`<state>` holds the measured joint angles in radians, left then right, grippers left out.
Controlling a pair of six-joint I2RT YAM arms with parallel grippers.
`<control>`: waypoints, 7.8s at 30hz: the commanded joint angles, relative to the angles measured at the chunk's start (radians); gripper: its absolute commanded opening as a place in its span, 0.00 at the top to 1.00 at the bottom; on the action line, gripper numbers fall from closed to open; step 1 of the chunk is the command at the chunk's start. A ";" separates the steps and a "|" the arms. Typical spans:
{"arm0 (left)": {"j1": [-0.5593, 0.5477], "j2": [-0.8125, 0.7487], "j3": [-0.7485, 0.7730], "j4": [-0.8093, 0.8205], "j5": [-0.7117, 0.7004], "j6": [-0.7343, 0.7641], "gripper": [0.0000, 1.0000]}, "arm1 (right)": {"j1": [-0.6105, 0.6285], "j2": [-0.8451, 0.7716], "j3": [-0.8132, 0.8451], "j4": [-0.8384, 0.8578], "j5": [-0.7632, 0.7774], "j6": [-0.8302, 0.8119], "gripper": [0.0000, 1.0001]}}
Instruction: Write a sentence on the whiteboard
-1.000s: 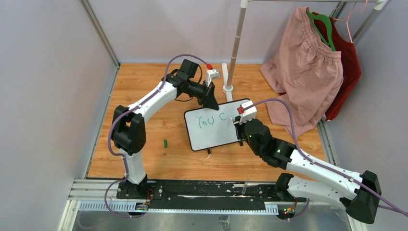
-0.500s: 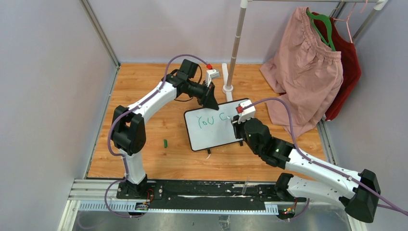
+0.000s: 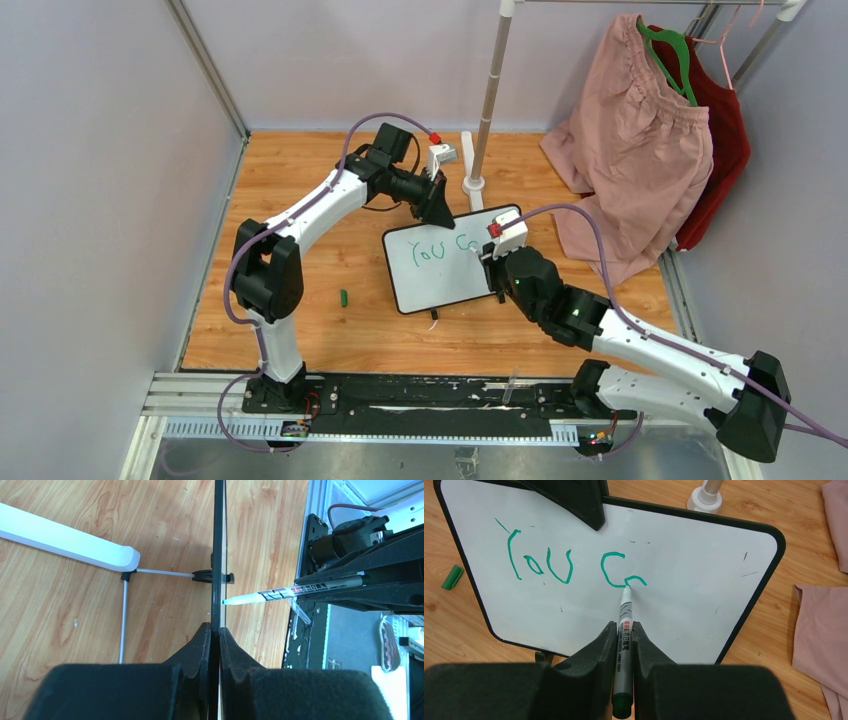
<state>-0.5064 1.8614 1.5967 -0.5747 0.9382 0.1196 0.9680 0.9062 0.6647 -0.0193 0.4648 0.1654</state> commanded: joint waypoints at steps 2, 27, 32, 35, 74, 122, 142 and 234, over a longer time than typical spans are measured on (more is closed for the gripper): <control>-0.006 -0.033 -0.015 -0.015 -0.004 0.000 1.00 | -0.019 -0.016 0.003 -0.054 0.034 0.007 1.00; -0.006 -0.037 -0.021 -0.012 -0.002 -0.002 1.00 | -0.052 0.004 0.065 -0.029 0.041 -0.023 1.00; -0.006 -0.036 -0.021 -0.012 -0.002 -0.003 1.00 | -0.052 0.004 0.060 -0.031 0.039 -0.022 1.00; -0.006 -0.037 -0.019 -0.010 -0.002 -0.003 1.00 | -0.052 0.001 0.050 -0.038 0.035 -0.014 1.00; -0.009 -0.036 -0.021 -0.008 -0.002 -0.006 1.00 | -0.080 -0.051 0.045 0.011 0.024 0.005 1.00; -0.010 -0.051 -0.028 -0.005 -0.008 -0.009 1.00 | -0.095 -0.089 0.022 -0.003 -0.008 0.015 1.00; -0.011 -0.056 -0.035 0.007 -0.008 -0.012 1.00 | -0.151 -0.068 0.026 0.001 0.005 0.011 1.00; -0.012 -0.070 -0.031 0.013 -0.006 -0.021 1.00 | -0.169 -0.130 -0.043 -0.045 -0.017 0.088 1.00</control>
<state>-0.5140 1.8385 1.5742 -0.5541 0.9203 0.1005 0.8165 0.7937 0.6308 -0.0299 0.4381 0.2298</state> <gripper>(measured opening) 0.109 0.173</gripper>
